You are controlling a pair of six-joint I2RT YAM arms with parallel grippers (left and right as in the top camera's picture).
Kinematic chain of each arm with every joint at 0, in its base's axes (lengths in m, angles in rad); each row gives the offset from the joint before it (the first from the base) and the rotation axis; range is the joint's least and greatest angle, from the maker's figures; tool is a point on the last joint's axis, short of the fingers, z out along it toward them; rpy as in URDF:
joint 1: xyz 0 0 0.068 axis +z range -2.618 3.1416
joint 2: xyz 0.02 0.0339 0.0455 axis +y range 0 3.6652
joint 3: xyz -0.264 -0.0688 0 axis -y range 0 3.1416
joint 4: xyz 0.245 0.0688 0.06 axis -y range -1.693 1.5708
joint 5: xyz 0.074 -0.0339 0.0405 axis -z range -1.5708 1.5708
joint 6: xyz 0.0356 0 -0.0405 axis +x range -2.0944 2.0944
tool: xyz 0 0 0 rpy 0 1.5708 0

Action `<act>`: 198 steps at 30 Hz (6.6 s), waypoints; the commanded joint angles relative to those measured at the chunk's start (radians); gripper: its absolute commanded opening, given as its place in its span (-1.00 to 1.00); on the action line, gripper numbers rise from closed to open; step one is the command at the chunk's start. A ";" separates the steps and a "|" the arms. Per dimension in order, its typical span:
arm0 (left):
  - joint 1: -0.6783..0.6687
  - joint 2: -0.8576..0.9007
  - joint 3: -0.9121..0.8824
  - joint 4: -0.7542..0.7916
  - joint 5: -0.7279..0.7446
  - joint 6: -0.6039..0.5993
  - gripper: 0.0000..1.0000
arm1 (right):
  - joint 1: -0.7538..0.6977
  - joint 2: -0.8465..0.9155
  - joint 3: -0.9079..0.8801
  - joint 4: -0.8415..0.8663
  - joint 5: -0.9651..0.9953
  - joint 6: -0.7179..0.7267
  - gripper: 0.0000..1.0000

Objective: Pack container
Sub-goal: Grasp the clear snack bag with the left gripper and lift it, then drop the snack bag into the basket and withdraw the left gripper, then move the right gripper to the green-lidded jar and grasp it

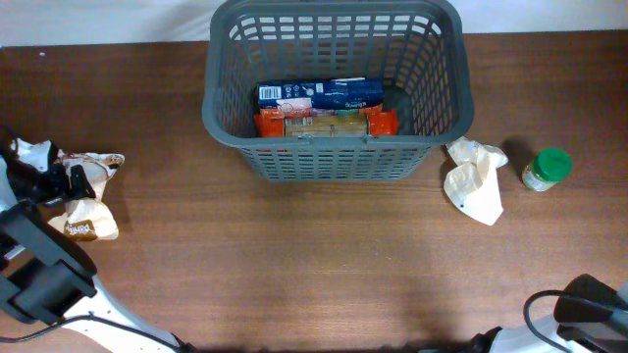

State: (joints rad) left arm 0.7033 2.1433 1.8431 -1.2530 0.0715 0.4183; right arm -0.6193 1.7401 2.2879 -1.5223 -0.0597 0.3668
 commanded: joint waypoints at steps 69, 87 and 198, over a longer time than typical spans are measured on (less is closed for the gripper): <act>-0.784 -0.014 1.224 -0.114 -0.033 0.569 -0.97 | -0.003 0.009 0.009 0.000 0.013 0.008 0.98; -1.252 -0.011 0.421 0.217 0.195 0.698 -0.97 | -0.003 0.009 0.009 0.000 0.013 0.008 0.97; -0.498 -0.009 0.536 -0.257 0.029 -0.223 0.99 | 0.153 0.611 -0.385 0.255 0.114 -0.022 -0.05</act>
State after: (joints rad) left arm 0.2043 2.1361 2.3859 -1.5131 0.1032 0.2073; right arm -0.4660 2.3390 1.9137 -1.2545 0.0475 0.3401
